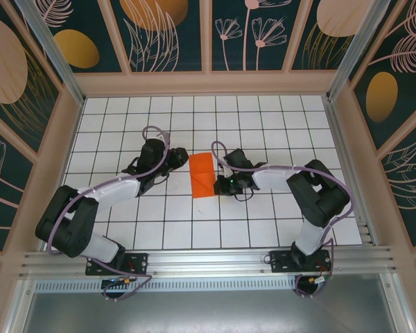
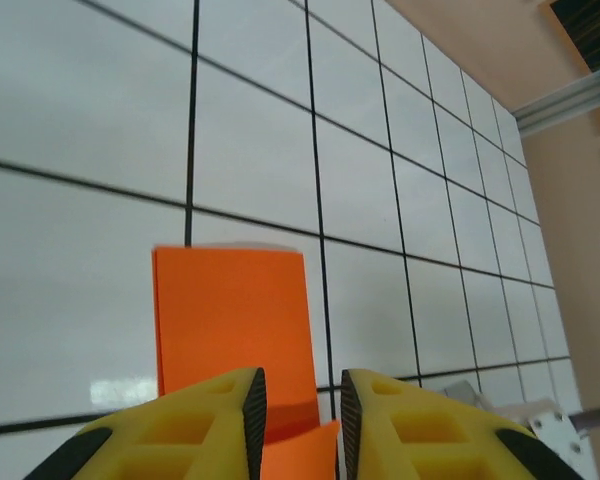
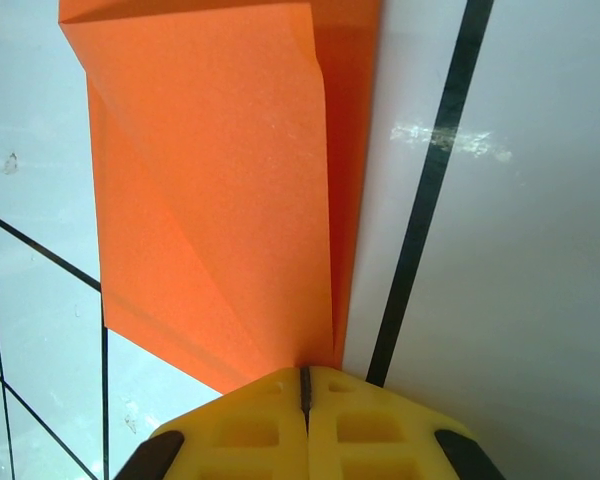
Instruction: Fold a paper plane with a square sheet of paper (pick it up from the middle)
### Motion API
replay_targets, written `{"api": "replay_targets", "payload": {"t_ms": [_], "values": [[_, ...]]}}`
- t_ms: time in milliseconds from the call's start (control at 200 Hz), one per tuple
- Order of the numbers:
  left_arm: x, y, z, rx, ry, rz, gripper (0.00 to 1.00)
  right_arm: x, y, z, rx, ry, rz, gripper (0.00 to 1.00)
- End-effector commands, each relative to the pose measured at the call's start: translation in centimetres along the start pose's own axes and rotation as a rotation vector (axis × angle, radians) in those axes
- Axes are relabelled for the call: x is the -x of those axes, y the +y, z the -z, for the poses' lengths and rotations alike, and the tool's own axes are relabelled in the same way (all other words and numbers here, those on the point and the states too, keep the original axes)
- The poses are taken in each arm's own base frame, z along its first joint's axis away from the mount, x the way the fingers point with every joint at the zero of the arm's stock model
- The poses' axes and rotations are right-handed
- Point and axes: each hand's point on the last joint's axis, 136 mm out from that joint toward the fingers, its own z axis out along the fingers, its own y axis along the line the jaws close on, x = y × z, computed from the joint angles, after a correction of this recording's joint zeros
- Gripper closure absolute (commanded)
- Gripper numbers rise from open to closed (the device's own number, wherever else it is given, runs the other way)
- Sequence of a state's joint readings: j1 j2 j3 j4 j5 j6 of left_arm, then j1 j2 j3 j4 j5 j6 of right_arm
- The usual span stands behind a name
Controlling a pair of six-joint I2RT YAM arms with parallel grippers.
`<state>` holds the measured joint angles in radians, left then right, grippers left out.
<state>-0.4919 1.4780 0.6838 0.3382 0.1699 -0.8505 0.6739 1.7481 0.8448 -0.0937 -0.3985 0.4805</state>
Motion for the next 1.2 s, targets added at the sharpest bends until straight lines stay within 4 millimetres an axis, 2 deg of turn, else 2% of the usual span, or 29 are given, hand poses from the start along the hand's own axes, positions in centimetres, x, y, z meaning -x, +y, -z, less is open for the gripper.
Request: {"api": "replay_targets", "payload": {"t_ms": [0, 235, 330, 495, 580, 600, 701, 981, 1196], "values": [[-3.3, 0.2, -0.5, -0.051, 0.107, 0.064, 0.73, -5.0, -5.8, -0.8, -0.192, 0.145, -0.105, 0.96], [-7.6, -3.1, -2.1, -0.163, 0.233, 0.098, 0.76, -4.7, -5.5, -0.6, -0.17, 0.132, -0.11, 0.99], [-9.0, -3.6, -2.7, -0.169, 0.265, 0.125, 0.78, -4.8, -5.6, -0.6, -0.168, 0.132, -0.117, 0.99], [-11.0, -2.8, -3.6, -0.123, 0.314, 0.179, 0.81, -4.5, -5.6, -0.4, -0.166, 0.124, -0.122, 0.99], [-11.5, -3.3, -3.8, -0.129, 0.332, 0.183, 0.82, -4.6, -5.6, -0.5, -0.166, 0.126, -0.124, 0.99], [-12.2, -2.7, -4.3, -0.111, 0.351, 0.186, 0.83, -4.6, -5.7, -0.5, -0.167, 0.127, -0.125, 0.99], [-13.2, -2.8, -4.8, -0.101, 0.383, 0.187, 0.83, -4.6, -5.7, -0.5, -0.167, 0.127, -0.126, 0.99], [-14.4, -2.4, -5.4, -0.086, 0.427, 0.222, 0.85, -4.7, -5.7, -0.7, -0.165, 0.136, -0.126, 0.99], [-14.9, -1.1, -5.5, -0.039, 0.425, 0.252, 0.86, -4.7, -5.8, -0.7, -0.168, 0.137, -0.128, 0.99]]}}
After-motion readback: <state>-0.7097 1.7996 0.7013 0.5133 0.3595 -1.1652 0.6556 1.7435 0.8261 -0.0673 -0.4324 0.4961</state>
